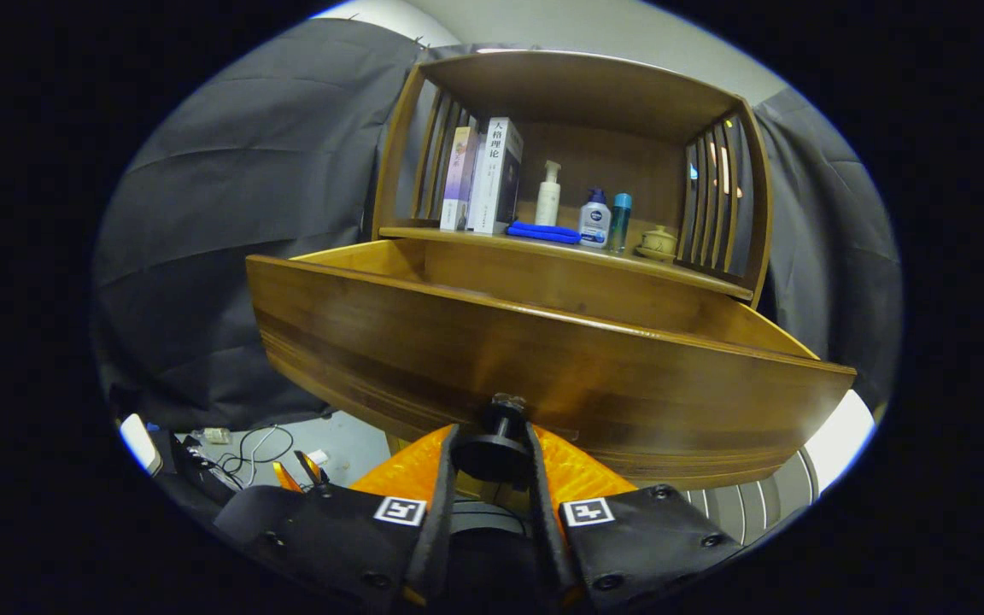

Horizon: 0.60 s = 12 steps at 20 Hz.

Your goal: Pull open the drawer, take out the items inside it, and place them on the countertop above the cabinet.

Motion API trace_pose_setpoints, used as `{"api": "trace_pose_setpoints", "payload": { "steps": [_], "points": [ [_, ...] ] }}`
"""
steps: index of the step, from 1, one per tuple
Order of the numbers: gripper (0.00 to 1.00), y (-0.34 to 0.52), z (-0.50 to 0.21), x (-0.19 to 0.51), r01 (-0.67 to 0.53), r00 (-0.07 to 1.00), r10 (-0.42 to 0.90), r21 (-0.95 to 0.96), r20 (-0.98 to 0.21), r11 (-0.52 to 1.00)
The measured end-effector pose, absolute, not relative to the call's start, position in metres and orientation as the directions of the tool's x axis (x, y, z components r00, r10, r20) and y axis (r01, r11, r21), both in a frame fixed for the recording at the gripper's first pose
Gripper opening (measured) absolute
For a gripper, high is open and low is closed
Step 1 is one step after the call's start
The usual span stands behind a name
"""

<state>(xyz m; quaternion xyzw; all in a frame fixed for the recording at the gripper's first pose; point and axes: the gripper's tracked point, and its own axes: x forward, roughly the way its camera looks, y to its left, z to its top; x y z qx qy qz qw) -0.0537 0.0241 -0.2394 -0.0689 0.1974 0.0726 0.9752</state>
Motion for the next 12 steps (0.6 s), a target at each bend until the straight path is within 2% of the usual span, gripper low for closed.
{"api": "trace_pose_setpoints", "payload": {
  "steps": [5,7,12],
  "points": [
    [0.98,0.006,-0.217,-0.066,-0.117,0.916,0.102,-0.016,-0.388,0.993],
    [0.97,0.011,-0.197,-0.071,-0.113,0.918,0.125,0.054,-0.376,0.992],
    [0.97,0.008,-0.155,-0.064,-0.139,0.920,0.157,0.075,-0.359,0.987]
  ]
}}
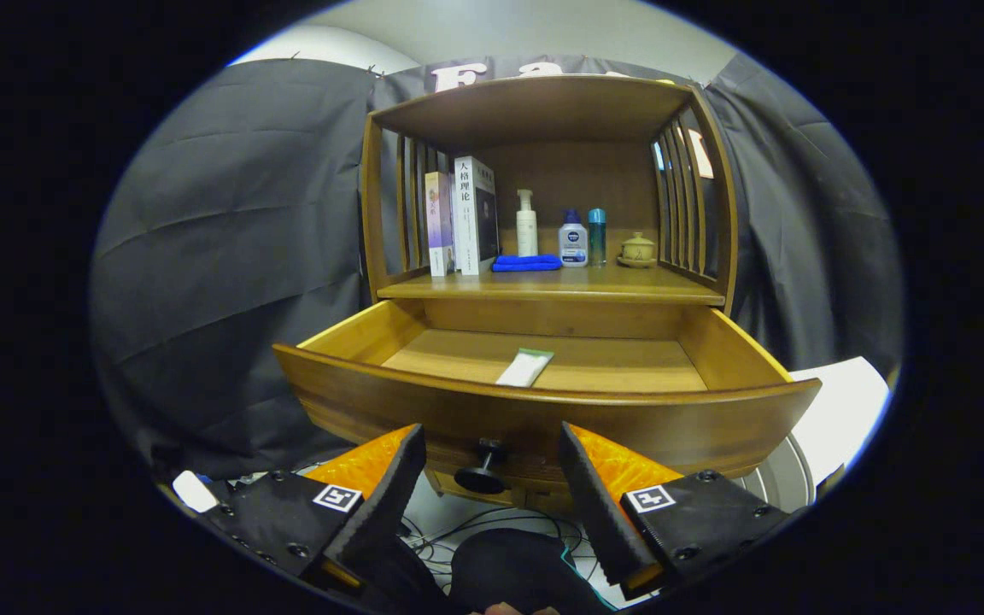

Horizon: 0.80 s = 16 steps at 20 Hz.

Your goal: Pull open the drawer, take out the items inside it, and place them on the countertop above the cabinet.

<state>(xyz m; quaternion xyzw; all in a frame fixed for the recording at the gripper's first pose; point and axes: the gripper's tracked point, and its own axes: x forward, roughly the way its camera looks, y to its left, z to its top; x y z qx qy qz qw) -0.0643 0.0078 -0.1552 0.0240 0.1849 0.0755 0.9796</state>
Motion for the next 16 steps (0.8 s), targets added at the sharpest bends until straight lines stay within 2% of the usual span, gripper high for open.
{"api": "trace_pose_setpoints", "payload": {
  "steps": [6,16],
  "points": [
    [0.96,-0.010,-0.116,-0.034,-0.147,0.924,0.161,0.068,-0.346,0.987],
    [0.96,-0.016,-0.092,0.041,-0.213,0.869,0.224,0.075,-0.442,0.974]
  ]
}}
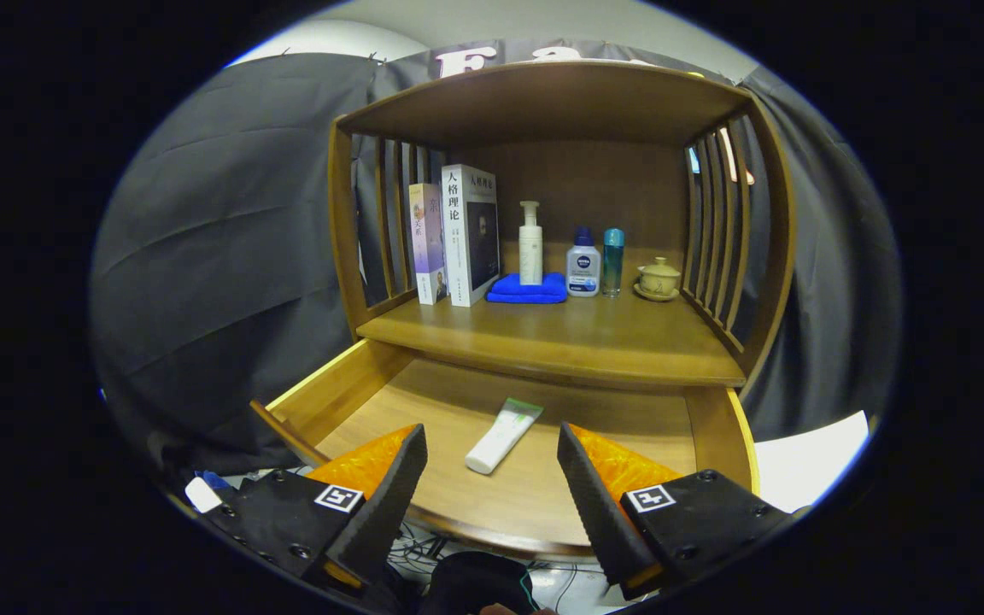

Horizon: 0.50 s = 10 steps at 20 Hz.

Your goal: Pull open the drawer, take out the items inside it, and place them on the countertop above the cabinet.

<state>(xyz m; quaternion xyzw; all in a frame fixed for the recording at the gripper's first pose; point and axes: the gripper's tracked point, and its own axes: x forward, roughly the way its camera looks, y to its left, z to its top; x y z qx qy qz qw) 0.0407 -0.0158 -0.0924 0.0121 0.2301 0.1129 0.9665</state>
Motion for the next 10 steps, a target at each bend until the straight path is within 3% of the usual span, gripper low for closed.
{"api": "trace_pose_setpoints", "payload": {
  "steps": [10],
  "points": [
    [0.98,0.006,-0.119,0.116,-0.243,0.731,0.282,0.149,-0.622,0.959]
  ]
}}
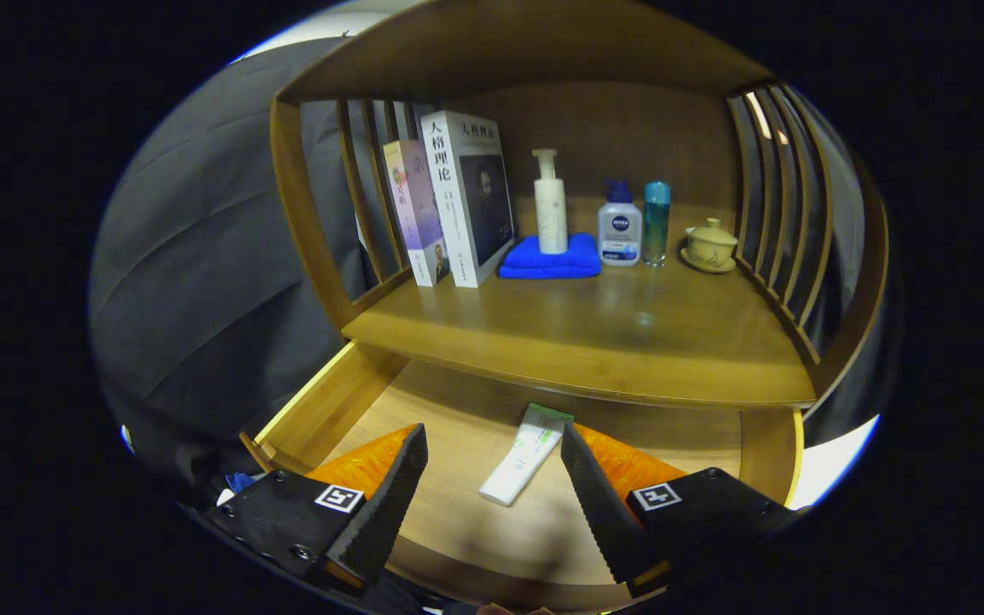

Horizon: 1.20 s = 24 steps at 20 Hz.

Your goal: Pull open the drawer, take out the items inside it, and place them on the countertop above the cabinet.

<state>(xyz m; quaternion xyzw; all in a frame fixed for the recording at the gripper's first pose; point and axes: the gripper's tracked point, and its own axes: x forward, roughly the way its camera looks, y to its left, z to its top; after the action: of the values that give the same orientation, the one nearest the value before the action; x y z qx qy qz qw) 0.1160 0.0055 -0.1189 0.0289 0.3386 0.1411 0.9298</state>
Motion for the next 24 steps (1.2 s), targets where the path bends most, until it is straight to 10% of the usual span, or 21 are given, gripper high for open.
{"api": "trace_pose_setpoints", "payload": {
  "steps": [16,24],
  "points": [
    [0.98,-0.001,-0.241,0.146,-0.137,0.385,0.228,0.189,-0.894,0.972],
    [0.98,0.005,-0.256,0.162,-0.164,0.378,0.163,0.107,-0.912,0.981]
  ]
}}
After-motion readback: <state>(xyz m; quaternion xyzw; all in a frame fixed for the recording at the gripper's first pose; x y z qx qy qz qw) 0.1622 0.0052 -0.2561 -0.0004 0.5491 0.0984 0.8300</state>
